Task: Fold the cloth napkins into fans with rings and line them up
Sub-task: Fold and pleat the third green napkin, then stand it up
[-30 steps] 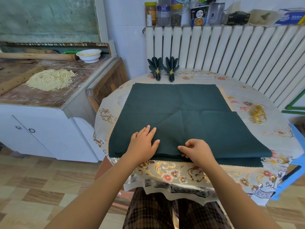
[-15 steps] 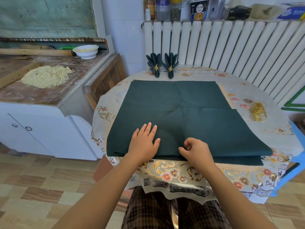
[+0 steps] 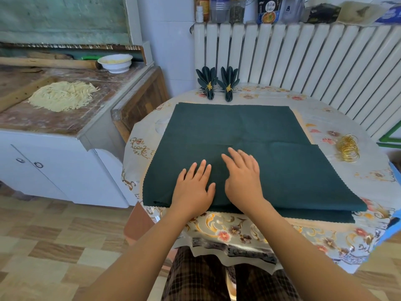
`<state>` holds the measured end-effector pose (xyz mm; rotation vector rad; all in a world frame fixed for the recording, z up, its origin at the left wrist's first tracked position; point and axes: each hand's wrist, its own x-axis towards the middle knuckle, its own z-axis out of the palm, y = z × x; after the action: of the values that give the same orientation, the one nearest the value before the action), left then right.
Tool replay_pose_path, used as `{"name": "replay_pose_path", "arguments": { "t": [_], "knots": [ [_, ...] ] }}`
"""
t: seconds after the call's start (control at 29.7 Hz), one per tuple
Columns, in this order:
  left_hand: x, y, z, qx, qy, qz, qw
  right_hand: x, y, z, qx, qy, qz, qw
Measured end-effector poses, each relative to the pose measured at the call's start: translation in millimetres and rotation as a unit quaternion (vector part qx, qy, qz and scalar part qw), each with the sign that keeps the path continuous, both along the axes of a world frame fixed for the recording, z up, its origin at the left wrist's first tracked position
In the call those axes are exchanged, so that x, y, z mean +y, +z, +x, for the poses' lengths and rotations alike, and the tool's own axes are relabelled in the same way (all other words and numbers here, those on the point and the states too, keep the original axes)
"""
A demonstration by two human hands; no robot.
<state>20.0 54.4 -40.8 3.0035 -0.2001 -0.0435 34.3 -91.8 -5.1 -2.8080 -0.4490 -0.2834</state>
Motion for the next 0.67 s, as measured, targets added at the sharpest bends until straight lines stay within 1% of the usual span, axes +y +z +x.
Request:
{"name": "replay_pose_path", "arguments": {
  "t": [0.03, 0.1, 0.13, 0.2, 0.3, 0.44, 0.57, 0.61, 0.67],
  "knots": [
    [0.0, -0.3, 0.0, -0.001, -0.001, 0.0, 1.0, 7.5, -2.0, 9.7, 0.019, 0.028, -0.001, 0.999],
    [0.4, -1.2, 0.5, -0.002, -0.001, -0.004, 1.0, 18.2, -9.3, 28.9, 0.094, 0.066, 0.0, 0.993],
    [0.2, -2.0, -0.3, -0.002, -0.001, -0.004, 1.0, 18.3, -15.3, 37.2, 0.126, 0.07, -0.011, 0.989],
    [0.5, -3.4, 0.3, -0.003, 0.001, 0.002, 1.0, 11.8, -26.5, 51.7, 0.153, 0.061, -0.052, 0.985],
    [0.5, -3.7, 0.2, -0.007, -0.002, 0.002, 1.0, -6.4, -34.0, 67.3, 0.148, 0.02, -0.095, 0.984],
    [0.9, -5.0, -0.4, -0.004, 0.0, -0.008, 1.0, -27.2, -33.2, 88.8, 0.172, -0.043, -0.101, 0.979],
    [0.5, -5.7, 0.8, -0.005, 0.0, -0.008, 1.0, -34.4, -27.4, 102.4, 0.194, -0.068, -0.117, 0.972],
    [0.8, -5.9, 0.8, -0.003, 0.0, -0.008, 1.0, -32.3, -24.6, 102.1, 0.186, -0.07, -0.124, 0.972],
    [0.6, -4.1, -0.6, -0.001, -0.001, -0.006, 1.0, -25.2, -15.9, 90.3, 0.137, -0.067, -0.11, 0.982]
  ]
}}
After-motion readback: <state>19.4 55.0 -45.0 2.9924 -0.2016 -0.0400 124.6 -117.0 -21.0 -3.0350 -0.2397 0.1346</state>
